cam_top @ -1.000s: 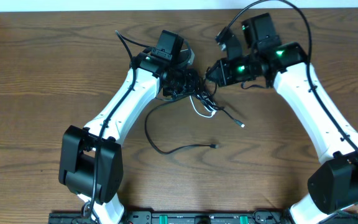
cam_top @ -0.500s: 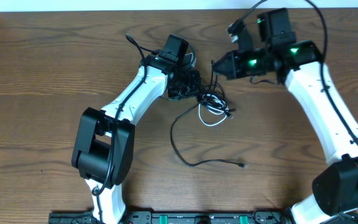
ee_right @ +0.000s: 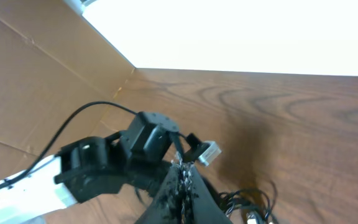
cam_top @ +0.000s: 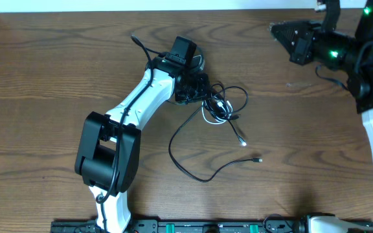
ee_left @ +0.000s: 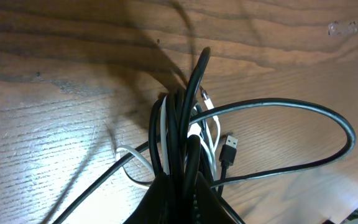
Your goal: Untangle cables
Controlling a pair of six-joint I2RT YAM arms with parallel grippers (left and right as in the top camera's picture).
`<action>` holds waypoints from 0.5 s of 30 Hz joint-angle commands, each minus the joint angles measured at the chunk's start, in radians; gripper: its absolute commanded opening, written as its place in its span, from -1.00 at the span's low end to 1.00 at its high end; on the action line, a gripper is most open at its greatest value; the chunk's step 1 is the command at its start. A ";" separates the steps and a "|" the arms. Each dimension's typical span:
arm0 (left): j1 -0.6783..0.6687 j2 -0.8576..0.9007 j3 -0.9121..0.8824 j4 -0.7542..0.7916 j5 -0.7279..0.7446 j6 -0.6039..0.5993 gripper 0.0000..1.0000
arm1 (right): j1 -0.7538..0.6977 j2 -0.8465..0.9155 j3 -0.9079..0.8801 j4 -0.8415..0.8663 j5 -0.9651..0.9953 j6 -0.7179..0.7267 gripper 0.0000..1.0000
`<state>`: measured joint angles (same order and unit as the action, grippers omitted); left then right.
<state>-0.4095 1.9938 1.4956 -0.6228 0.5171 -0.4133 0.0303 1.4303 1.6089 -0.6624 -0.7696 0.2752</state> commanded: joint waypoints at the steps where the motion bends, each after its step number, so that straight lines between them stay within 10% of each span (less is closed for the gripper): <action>1: 0.005 -0.014 0.008 -0.001 0.002 0.081 -0.85 | 0.016 0.005 0.009 -0.080 0.105 0.016 -0.78; 8: 0.020 -0.168 0.061 0.013 0.082 0.159 -0.85 | 0.061 0.093 0.008 -0.205 0.187 -0.101 0.13; 15: 0.020 -0.342 0.061 0.015 0.082 0.159 -0.85 | 0.110 0.211 0.008 -0.213 0.154 -0.208 0.25</action>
<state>-0.3927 1.7279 1.5135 -0.6125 0.5674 -0.2794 0.1131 1.6020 1.6150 -0.8776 -0.5976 0.1551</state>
